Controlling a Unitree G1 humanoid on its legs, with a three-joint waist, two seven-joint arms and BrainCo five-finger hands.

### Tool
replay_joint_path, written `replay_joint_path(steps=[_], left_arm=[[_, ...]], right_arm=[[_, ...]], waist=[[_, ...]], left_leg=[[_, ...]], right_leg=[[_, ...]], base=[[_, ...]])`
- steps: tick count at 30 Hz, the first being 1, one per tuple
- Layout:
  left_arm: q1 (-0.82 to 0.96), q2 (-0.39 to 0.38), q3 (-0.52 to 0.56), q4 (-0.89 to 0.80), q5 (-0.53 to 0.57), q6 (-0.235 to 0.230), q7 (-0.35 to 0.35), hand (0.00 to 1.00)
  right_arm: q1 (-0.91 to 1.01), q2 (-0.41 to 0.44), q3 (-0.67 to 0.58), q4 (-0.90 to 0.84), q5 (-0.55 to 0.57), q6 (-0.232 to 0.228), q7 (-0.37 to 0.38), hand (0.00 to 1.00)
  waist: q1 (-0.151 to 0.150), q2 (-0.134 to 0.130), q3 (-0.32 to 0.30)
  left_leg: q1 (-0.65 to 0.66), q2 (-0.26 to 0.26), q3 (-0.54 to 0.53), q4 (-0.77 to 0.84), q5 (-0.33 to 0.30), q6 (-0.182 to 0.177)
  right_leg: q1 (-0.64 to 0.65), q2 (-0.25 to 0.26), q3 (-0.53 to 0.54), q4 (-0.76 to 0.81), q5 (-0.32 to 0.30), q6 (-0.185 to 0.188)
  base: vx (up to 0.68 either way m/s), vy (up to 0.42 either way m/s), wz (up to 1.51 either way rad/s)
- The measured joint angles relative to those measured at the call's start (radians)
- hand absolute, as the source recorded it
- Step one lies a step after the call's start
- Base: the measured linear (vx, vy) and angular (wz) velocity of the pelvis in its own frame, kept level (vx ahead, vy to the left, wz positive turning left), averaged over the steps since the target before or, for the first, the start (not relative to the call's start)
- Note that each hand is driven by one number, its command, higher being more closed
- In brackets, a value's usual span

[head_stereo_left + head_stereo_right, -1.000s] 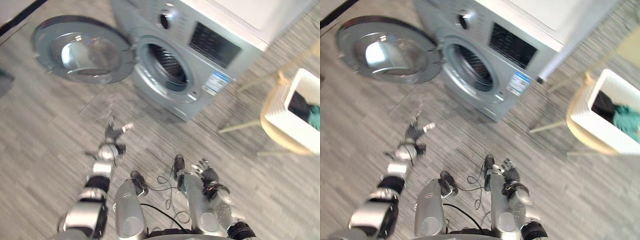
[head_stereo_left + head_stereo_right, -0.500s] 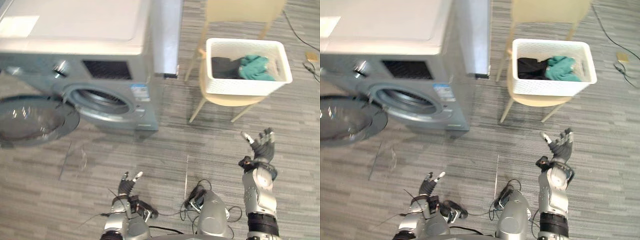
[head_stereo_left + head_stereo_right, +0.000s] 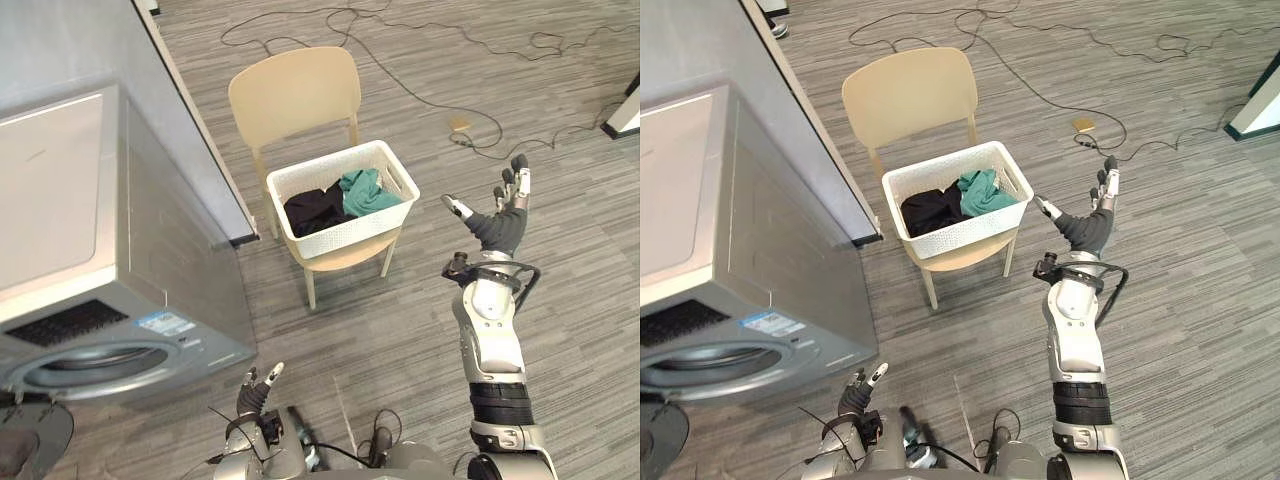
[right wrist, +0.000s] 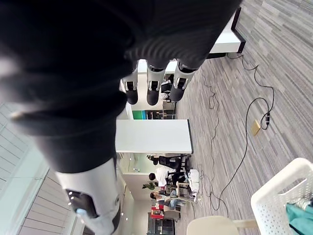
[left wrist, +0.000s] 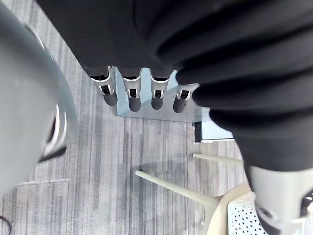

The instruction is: Pick up the laundry basket with both hands and put the clothes into the washing machine.

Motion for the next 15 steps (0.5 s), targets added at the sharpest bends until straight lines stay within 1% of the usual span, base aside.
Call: replay_joint_path(steps=[1,2,3,4,5,6,7,8,9,10,11,12,13,14,15], left_arm=[[-0.012,0.011,0.000,-0.003,0.000,0.001,0.002,0.00],[-0.030,0.017,0.001,-0.021,0.000,0.000,0.004,0.00],[-0.034,0.018,0.001,-0.033,-0.002,-0.002,0.006,0.00],[-0.035,0.017,0.001,-0.047,-0.002,-0.006,0.013,0.00],[-0.039,0.023,0.022,-0.056,-0.010,-0.009,0.021,0.00],[-0.043,0.023,0.031,-0.052,-0.011,-0.008,0.022,0.00],[-0.047,0.040,0.019,-0.036,-0.015,-0.002,0.022,0.00],[-0.049,0.047,0.007,-0.028,-0.021,0.002,0.021,0.00],[-0.047,0.067,-0.020,-0.027,-0.018,0.010,0.020,0.00],[-0.044,0.068,-0.023,-0.027,-0.018,0.012,0.019,0.00],[-0.040,0.065,-0.021,-0.026,-0.014,0.014,0.020,0.00],[-0.046,0.062,-0.021,-0.014,0.002,0.014,0.021,0.00],[-0.054,0.065,-0.021,0.008,0.002,0.014,0.020,0.00],[-0.062,0.067,-0.021,0.027,0.002,0.015,0.020,0.00],[-0.061,0.071,-0.021,0.049,0.002,0.017,0.020,0.00]], right_arm=[[0.000,0.027,0.023,0.003,0.000,0.001,-0.001,0.00],[-0.005,0.028,0.042,0.011,0.000,0.000,0.000,0.00],[-0.009,0.028,0.050,0.017,0.000,0.000,0.003,0.00],[-0.015,0.031,0.073,0.030,0.000,0.001,0.007,0.00],[-0.024,0.041,0.107,0.045,0.000,0.002,0.015,0.00],[-0.023,0.047,0.115,0.048,0.000,0.002,0.020,0.00],[-0.011,0.054,0.120,0.047,-0.006,0.004,0.033,0.00],[-0.002,0.053,0.117,0.047,-0.016,0.004,0.038,0.00],[0.022,0.046,0.115,0.046,-0.040,0.004,0.050,0.00],[0.031,0.043,0.117,0.046,-0.041,0.004,0.050,0.00],[0.042,0.036,0.117,0.046,-0.043,0.004,0.050,0.00],[0.045,0.022,0.114,0.046,-0.043,0.004,0.053,0.00],[0.049,0.012,0.114,0.046,-0.043,0.004,0.066,0.00],[0.050,0.006,0.113,0.046,-0.043,0.005,0.074,0.00],[0.055,0.003,0.109,0.046,-0.048,0.012,0.089,0.00]], waist=[[-0.013,-0.023,-0.007],[-0.010,-0.030,-0.011],[-0.007,-0.031,-0.011],[-0.008,-0.032,-0.012],[-0.005,-0.029,-0.013],[-0.006,-0.032,-0.011],[-0.016,-0.043,-0.016],[-0.021,-0.047,-0.018],[-0.045,-0.063,-0.027],[-0.046,-0.064,-0.030],[-0.045,-0.069,-0.039],[-0.044,-0.083,-0.051],[-0.042,-0.069,-0.051],[-0.041,-0.080,-0.057],[-0.039,-0.073,-0.055]], left_leg=[[0.017,-0.030,0.000,-0.014,-0.003,0.003],[0.038,-0.060,-0.002,-0.031,-0.003,0.003],[0.051,-0.074,-0.003,-0.041,-0.006,0.007],[0.071,-0.087,-0.003,-0.049,-0.018,0.026],[0.100,-0.088,-0.011,-0.064,-0.071,0.030],[0.109,-0.090,-0.021,-0.065,-0.087,0.024],[0.127,-0.095,-0.041,-0.072,-0.092,0.016],[0.136,-0.099,-0.060,-0.075,-0.092,0.016],[0.162,-0.119,-0.103,-0.089,-0.091,0.015],[0.170,-0.128,-0.114,-0.096,-0.091,0.015],[0.169,-0.137,-0.139,-0.099,-0.091,0.014],[0.162,-0.140,-0.182,-0.098,-0.092,0.007],[0.148,-0.140,-0.219,-0.097,-0.091,-0.004],[0.144,-0.136,-0.250,-0.097,-0.088,-0.016],[0.146,-0.127,-0.279,-0.094,-0.091,-0.034]], right_leg=[[0.009,-0.014,0.020,-0.016,-0.007,0.010],[0.020,-0.035,0.028,-0.031,-0.007,0.011],[0.033,-0.045,0.029,-0.034,-0.007,0.011],[0.050,-0.054,0.028,-0.030,-0.007,0.012],[0.026,-0.064,0.026,0.079,-0.006,0.077],[-0.004,-0.070,0.027,0.162,-0.010,0.091],[-0.085,-0.098,0.029,0.371,-0.002,0.129],[-0.117,-0.114,0.040,0.447,-0.005,0.159],[-0.153,-0.141,0.054,0.552,-0.028,0.158],[-0.164,-0.161,0.049,0.562,-0.038,0.139],[-0.182,-0.194,0.034,0.556,-0.052,0.109],[-0.198,-0.227,0.018,0.507,-0.071,0.071],[-0.210,-0.244,0.023,0.449,-0.077,0.054],[-0.217,-0.255,0.050,0.384,-0.076,0.054],[-0.215,-0.255,0.099,0.313,-0.070,0.061]], base=[[0.26,0.244,-0.14],[0.19,0.181,0.17],[0.17,0.176,0.12],[0.16,0.120,-0.04],[0.15,0.115,-0.05],[0.14,0.120,0.06],[0.08,0.055,0.34],[0.16,-0.015,0.91],[0.17,-0.063,0.98],[0.18,-0.086,1.04],[0.16,-0.108,0.84],[0.19,-0.156,0.93],[0.23,-0.218,0.98],[0.22,-0.261,0.93],[0.24,-0.321,0.95]])
